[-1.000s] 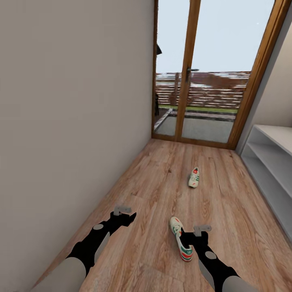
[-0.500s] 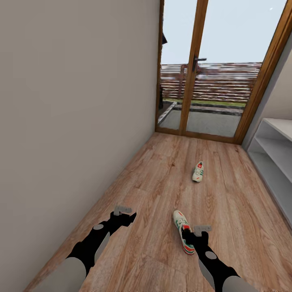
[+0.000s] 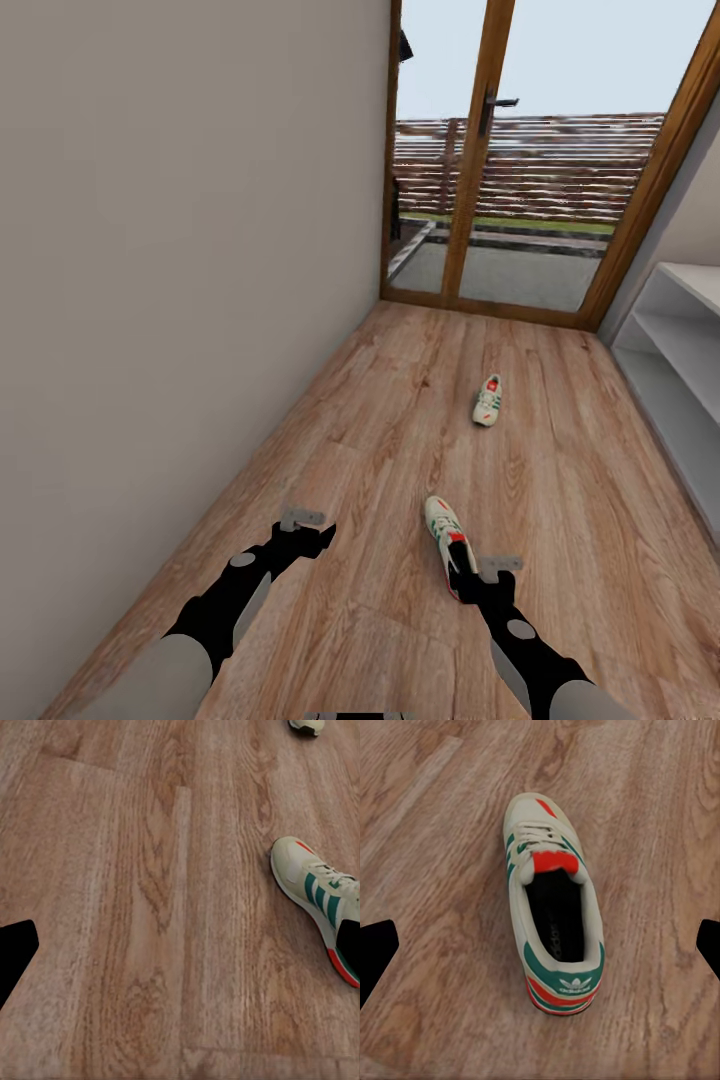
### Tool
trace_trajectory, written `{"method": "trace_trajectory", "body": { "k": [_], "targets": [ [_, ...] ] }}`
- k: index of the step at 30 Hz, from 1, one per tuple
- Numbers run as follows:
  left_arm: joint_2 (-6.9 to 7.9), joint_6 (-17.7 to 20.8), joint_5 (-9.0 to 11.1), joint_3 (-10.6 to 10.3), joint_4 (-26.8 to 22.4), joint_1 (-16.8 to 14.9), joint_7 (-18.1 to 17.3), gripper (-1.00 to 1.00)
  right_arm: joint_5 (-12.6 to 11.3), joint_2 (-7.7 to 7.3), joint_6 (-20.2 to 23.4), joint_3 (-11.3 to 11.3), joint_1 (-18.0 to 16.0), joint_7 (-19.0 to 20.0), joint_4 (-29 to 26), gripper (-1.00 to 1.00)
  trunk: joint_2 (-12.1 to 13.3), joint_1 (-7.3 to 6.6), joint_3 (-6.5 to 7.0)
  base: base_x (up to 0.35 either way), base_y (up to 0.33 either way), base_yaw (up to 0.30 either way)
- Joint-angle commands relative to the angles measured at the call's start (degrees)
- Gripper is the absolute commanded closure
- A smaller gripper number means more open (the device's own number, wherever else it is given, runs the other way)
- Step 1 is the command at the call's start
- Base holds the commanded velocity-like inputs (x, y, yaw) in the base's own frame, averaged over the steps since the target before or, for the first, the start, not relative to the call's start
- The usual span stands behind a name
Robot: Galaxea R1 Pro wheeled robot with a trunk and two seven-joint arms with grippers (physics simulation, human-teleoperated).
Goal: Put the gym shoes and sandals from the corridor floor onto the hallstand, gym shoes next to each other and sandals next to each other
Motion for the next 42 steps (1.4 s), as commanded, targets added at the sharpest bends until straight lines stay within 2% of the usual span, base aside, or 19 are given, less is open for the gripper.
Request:
{"method": "trace_trajectory", "body": {
  "k": [1,9,25,42],
  "targets": [
    [0.01,0.16,0.17,-0.04,-0.04,-0.01,-0.12,-1.0,0.03,-0.02,-0.16,0.16,-0.03,-0.25,0.05,-1.0,-0.03,0.01,-0.3,0.0,0.0,-0.031],
    [0.0,0.16,0.17,-0.04,-0.03,-0.01,-0.17,-1.0,0.03,0.01,-0.16,0.16,-0.03,-0.25,0.04,-1.0,-0.14,0.22,-2.25,0.0,0.0,-0.025],
    [0.0,0.16,0.17,-0.04,-0.03,-0.01,-0.15,-1.0,0.03,-0.03,-0.16,0.16,-0.03,-0.25,0.04,-1.0,-0.36,0.63,-7.05,0.0,0.0,-0.125],
    [0.09,-0.14,0.09,-0.04,-0.1,0.13,-0.18,-1.0,0.03,-0.05,-0.15,0.17,-0.03,-0.25,0.04,-1.0,-0.36,0.63,-7.48,0.001,0.0,-0.048]
  ]
}}
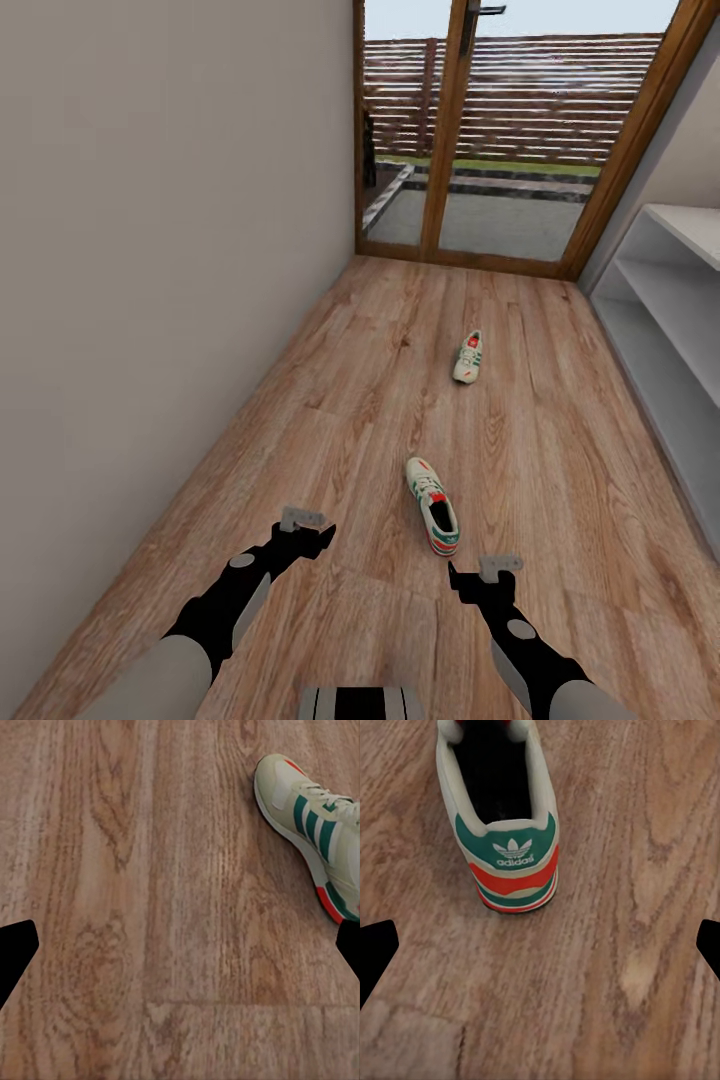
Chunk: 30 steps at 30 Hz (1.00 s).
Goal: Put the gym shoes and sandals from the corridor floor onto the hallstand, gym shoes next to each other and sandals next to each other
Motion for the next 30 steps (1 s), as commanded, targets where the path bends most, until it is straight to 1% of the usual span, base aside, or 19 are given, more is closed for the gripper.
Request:
{"method": "trace_trajectory", "body": {
  "k": [1,8,17,24,30],
  "targets": [
    [0.01,0.1,0.16,-0.04,-0.04,-0.01,-0.14,-1.0,0.03,-0.01,-0.16,0.16,-0.03,-0.25,0.05,-1.0,-0.01,-0.01,-0.04,0.028,0.0,-0.001],
    [0.01,-0.07,0.16,-0.04,-0.05,0.05,-0.02,-1.0,0.03,-0.01,-0.17,0.15,-0.03,-0.32,0.05,-1.0,-0.01,-0.01,-0.04,0.133,0.0,0.0],
    [0.06,-0.01,0.17,-0.04,-0.04,0.01,-0.27,-1.0,0.03,-0.01,-0.17,0.15,-0.03,-0.33,0.05,-1.0,-0.01,-0.01,-0.04,0.025,0.0,0.0],
    [0.02,-0.01,0.16,-0.04,-0.05,0.01,-0.32,-1.0,0.03,-0.01,-0.16,0.14,-0.03,-0.33,0.05,-1.0,-0.01,-0.01,-0.04,0.196,0.0,0.0],
    [0.04,-0.25,0.16,-0.04,-0.05,0.01,-0.32,-1.0,0.03,-0.01,-0.16,0.16,-0.03,-0.33,0.05,-1.0,-0.01,-0.01,-0.04,0.067,0.0,0.0]
  ]
}}
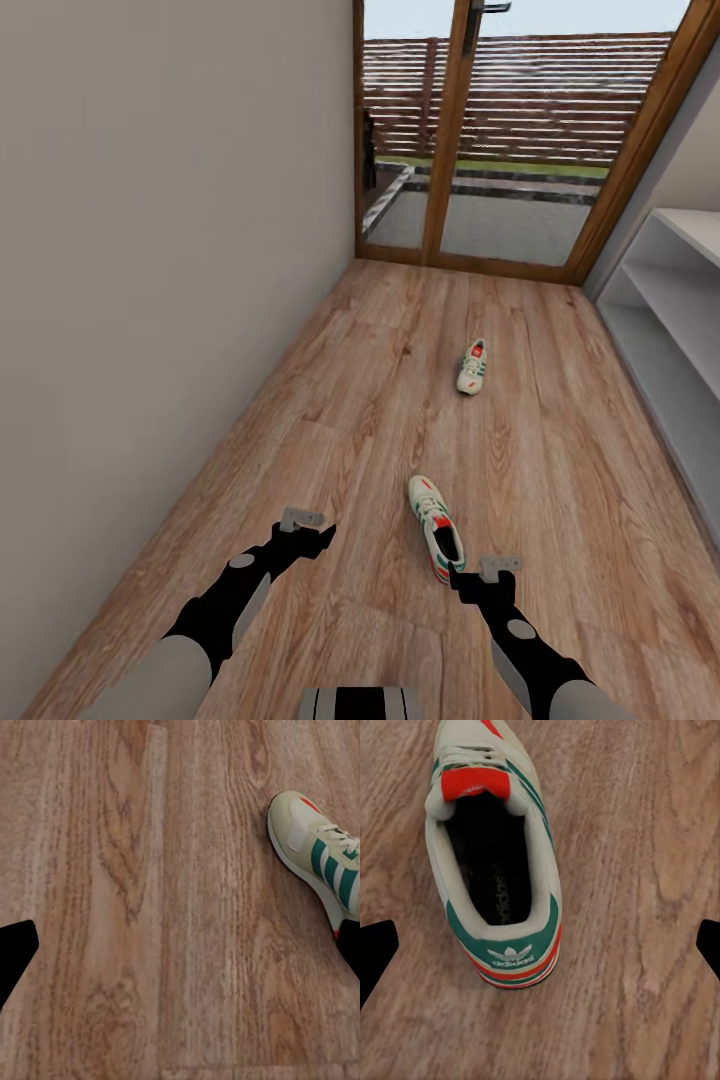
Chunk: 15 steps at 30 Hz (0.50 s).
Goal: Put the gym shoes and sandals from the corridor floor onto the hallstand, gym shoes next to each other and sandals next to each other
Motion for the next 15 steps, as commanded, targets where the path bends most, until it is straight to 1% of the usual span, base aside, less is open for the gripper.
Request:
{"method": "trace_trajectory", "body": {
  "k": [1,5,11,15],
  "targets": [
    [0.01,0.07,0.16,-0.05,-0.02,0.0,-0.11,-1.0,0.03,-0.01,-0.16,0.18,-0.03,-0.25,0.05,-1.0,-0.01,-0.01,-0.04,0.016,0.0,0.0],
    [0.0,-0.04,0.16,-0.05,-0.02,0.05,-0.11,-1.0,0.03,-0.01,-0.16,0.21,-0.03,-0.25,0.05,-1.0,-0.01,-0.01,-0.04,0.073,0.0,0.0],
    [-0.02,-0.05,0.16,-0.05,-0.02,0.07,-0.11,-1.0,0.03,-0.01,-0.16,0.17,-0.03,-0.25,0.05,-1.0,-0.01,-0.01,-0.04,0.203,0.0,0.0],
    [0.01,-0.04,0.16,-0.05,-0.02,0.02,-0.11,-1.0,0.03,-0.01,-0.16,0.2,-0.03,-0.25,0.05,-1.0,-0.01,-0.01,-0.04,0.07,0.0,0.0]
  ]
}}
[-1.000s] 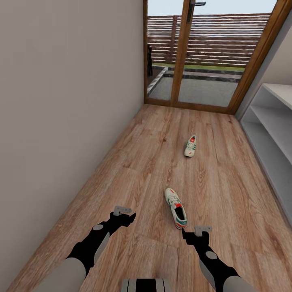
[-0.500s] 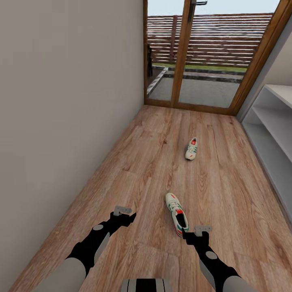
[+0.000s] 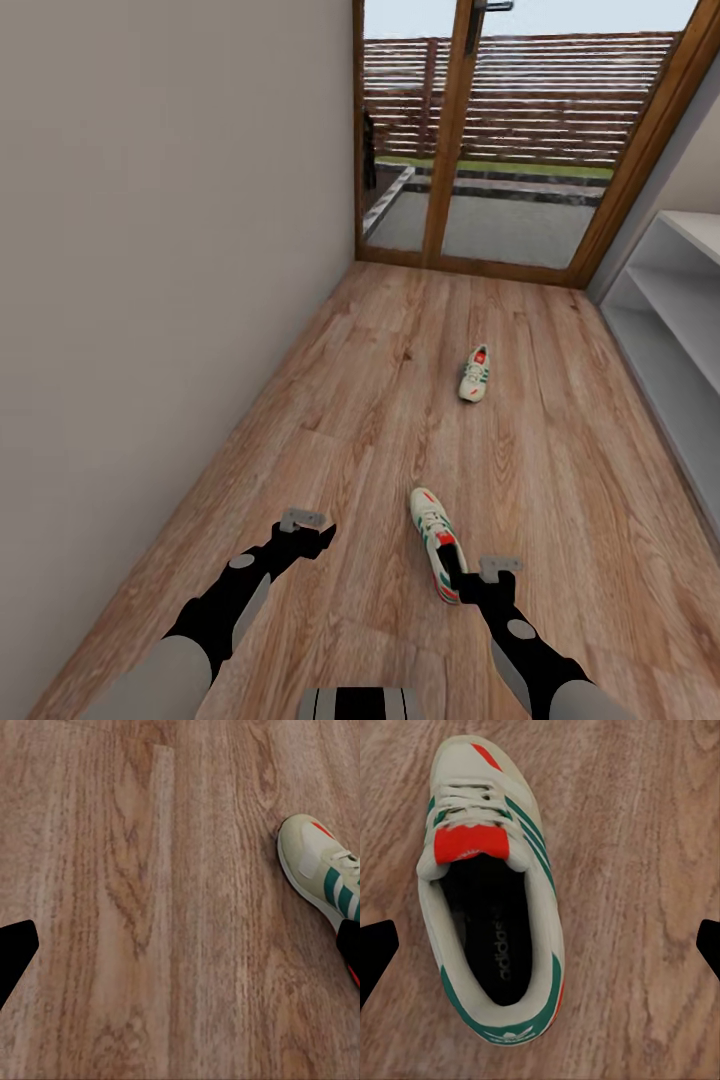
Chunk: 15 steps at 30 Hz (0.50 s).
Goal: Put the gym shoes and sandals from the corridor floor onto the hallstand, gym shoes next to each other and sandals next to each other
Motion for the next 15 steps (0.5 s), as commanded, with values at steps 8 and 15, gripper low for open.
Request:
{"method": "trace_trajectory", "body": {
  "k": [8,15],
  "targets": [
    [0.06,0.1,0.16,-0.13,-0.02,-0.04,-0.22,-1.0,0.03,0.01,-0.16,0.16,-0.03,-0.25,0.05,-1.0,-0.01,-0.01,-0.08,0.011,0.0,0.0],
    [0.07,0.36,0.16,-0.12,0.03,-0.13,-0.22,-1.0,0.03,0.04,-0.16,0.12,-0.03,-0.25,0.03,-1.0,-0.08,0.12,-1.59,0.0,0.0,0.0]
  ]
}}
